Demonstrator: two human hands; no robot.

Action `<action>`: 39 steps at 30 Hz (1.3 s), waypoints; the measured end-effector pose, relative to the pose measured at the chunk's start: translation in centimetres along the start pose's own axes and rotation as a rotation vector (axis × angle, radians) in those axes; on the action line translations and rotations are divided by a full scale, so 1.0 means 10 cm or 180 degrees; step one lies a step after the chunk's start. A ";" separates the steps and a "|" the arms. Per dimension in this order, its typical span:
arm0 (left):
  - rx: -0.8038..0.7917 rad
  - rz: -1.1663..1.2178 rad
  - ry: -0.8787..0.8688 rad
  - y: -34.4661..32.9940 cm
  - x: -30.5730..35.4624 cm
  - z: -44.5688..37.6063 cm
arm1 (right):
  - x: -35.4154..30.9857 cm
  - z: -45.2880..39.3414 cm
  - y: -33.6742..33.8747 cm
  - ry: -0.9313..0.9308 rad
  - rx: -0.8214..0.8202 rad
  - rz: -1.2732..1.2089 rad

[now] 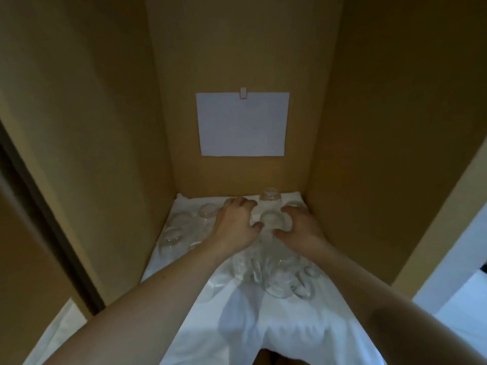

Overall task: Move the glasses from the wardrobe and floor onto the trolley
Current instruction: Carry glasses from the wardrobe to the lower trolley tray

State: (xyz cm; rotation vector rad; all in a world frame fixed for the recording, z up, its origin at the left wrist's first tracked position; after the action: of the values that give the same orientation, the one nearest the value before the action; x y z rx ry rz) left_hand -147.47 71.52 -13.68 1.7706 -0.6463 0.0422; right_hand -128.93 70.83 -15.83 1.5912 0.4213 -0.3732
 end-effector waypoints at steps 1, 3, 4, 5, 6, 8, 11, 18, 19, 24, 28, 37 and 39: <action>-0.0049 -0.0007 0.0003 -0.05 -0.01 -0.10 | 0.06 -0.10 0.02 -0.0072 0.0056 -0.0040; -0.0197 -0.0036 0.0013 -0.14 -0.02 -0.30 | 0.19 -0.31 0.04 -0.0147 0.0112 -0.0034; -0.0271 -0.0039 0.0030 -0.18 -0.03 -0.41 | 0.24 -0.42 0.04 -0.0185 0.0090 0.0018; -0.0332 -0.0036 0.0048 -0.20 -0.05 -0.53 | 0.29 -0.54 0.04 -0.0244 0.0065 0.0081; -0.0383 -0.0036 0.0056 -0.23 -0.06 -0.64 | 0.33 -0.64 0.05 -0.0312 0.0056 0.0138; -0.0476 -0.0025 0.0046 -0.30 -0.07 -0.85 | 0.40 -0.82 0.04 -0.0474 0.0030 0.0236; -0.0573 -0.0028 0.0025 -0.43 -0.08 -1.13 | 0.52 -1.03 -0.01 -0.0720 -0.0200 0.0335; -0.1062 0.0113 0.0087 -0.82 -0.07 -1.57 | 0.62 -1.36 -0.22 -0.1001 -0.0832 0.0403; -0.1137 0.0117 0.0131 -0.86 -0.08 -1.62 | 0.63 -1.39 -0.23 -0.1013 -0.0877 0.0510; -0.1439 0.0260 0.0307 -1.08 -0.09 -1.84 | 0.68 -1.51 -0.23 -0.0992 -0.1063 0.0697; -0.1323 0.0331 0.0391 -1.18 -0.09 -1.89 | 0.67 -1.57 -0.21 -0.0995 -0.1105 0.0594; -0.0513 0.0540 0.0386 -0.66 -0.21 -1.95 | 0.51 -1.48 0.13 -0.1088 -0.0081 -0.0237; -0.0238 0.0652 0.0528 -0.43 -0.26 -1.96 | 0.39 -1.46 0.29 -0.1169 0.0303 -0.0442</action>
State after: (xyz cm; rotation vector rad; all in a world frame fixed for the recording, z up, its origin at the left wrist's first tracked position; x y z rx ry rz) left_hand -141.94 90.89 -12.33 1.6044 -0.6966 0.2985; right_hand -124.28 85.40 -14.24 1.5477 0.2332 -0.7867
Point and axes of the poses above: each hand's wrist, its own z-axis away from the middle knuckle, its own y-axis out of the back of the hand, x = y × z, the point moved 3 cm from there along -z, towards the middle knuckle, and after that the axes turned 4 degrees about -x, right-handed, at the moved point
